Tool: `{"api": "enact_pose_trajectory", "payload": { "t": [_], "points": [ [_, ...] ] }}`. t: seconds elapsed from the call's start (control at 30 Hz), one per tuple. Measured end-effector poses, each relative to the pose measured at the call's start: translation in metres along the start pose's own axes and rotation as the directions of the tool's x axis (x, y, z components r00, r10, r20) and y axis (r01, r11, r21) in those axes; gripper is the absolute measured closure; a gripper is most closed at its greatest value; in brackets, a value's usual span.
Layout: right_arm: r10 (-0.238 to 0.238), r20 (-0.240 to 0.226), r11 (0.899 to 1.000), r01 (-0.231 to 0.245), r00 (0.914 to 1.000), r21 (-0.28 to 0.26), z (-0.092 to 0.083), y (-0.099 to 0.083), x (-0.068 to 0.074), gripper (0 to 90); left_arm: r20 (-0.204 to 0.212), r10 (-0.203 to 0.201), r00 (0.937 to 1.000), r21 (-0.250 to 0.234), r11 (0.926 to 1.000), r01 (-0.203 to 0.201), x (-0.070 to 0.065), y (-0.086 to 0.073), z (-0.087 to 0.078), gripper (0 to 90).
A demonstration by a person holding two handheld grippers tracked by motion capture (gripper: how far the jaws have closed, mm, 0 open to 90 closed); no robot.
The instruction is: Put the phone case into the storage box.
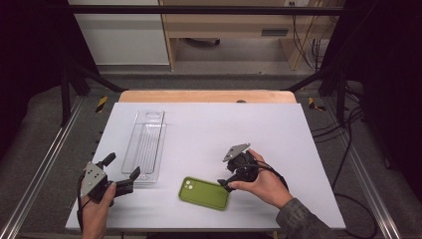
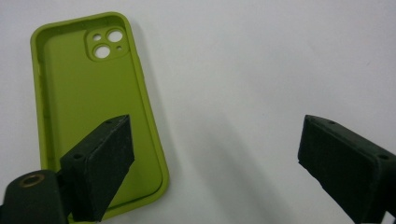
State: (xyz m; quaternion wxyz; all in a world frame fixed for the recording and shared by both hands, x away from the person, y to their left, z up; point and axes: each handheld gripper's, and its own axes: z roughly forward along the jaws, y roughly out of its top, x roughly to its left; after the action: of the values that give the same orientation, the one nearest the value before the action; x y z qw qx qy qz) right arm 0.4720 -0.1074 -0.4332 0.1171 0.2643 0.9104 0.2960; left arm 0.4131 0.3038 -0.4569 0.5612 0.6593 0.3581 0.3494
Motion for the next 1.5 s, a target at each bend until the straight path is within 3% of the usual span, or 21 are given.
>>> {"api": "enact_pose_trajectory", "payload": {
  "t": [0.07, 0.33, 0.37, 0.63, 0.83, 1.3, 1.5],
  "points": [
    [-0.009, -0.008, 1.000, 0.009, 0.9999, 0.030, 0.002, -0.001, -0.002, 15.0, 0.000, 0.001, 1.0000, 0.000, 1.0000, -0.001, 0.000, 0.000, 0.000, 1.2],
    [-0.026, -0.031, 0.998, 0.028, 0.9992, 0.062, 0.007, -0.001, -0.001, 24.6, -0.002, 0.005, 1.0000, 0.004, 1.0000, -0.005, 0.000, 0.000, 0.000, 1.3],
    [-0.041, -0.046, 0.996, 0.044, 0.9981, 0.073, 0.008, -0.002, -0.001, 29.2, -0.001, 0.005, 1.0000, 0.005, 1.0000, -0.005, 0.000, 0.000, 0.000, 1.3],
    [-0.037, -0.079, 0.995, 0.045, 0.9962, 0.093, 0.010, -0.002, 0.000, 46.1, 0.000, 0.004, 1.0000, 0.004, 1.0000, -0.004, -0.001, 0.000, 0.001, 1.3],
    [-0.049, -0.135, 0.992, 0.063, 0.9896, 0.106, 0.012, -0.002, 0.004, 60.5, -0.001, 0.004, 1.0000, 0.005, 1.0000, -0.004, -0.001, 0.000, 0.001, 1.3],
    [-0.048, -0.201, 0.985, 0.080, 0.9784, 0.153, 0.020, -0.001, 0.008, 76.4, -0.003, 0.006, 1.0000, 0.006, 1.0000, -0.006, -0.001, 0.000, 0.000, 1.3],
    [-0.047, -0.208, 0.982, 0.083, 0.9771, 0.172, 0.026, 0.000, 0.009, 79.6, -0.001, 0.006, 1.0000, 0.005, 1.0000, -0.006, -0.001, 0.000, 0.001, 1.3]
  ]
}}
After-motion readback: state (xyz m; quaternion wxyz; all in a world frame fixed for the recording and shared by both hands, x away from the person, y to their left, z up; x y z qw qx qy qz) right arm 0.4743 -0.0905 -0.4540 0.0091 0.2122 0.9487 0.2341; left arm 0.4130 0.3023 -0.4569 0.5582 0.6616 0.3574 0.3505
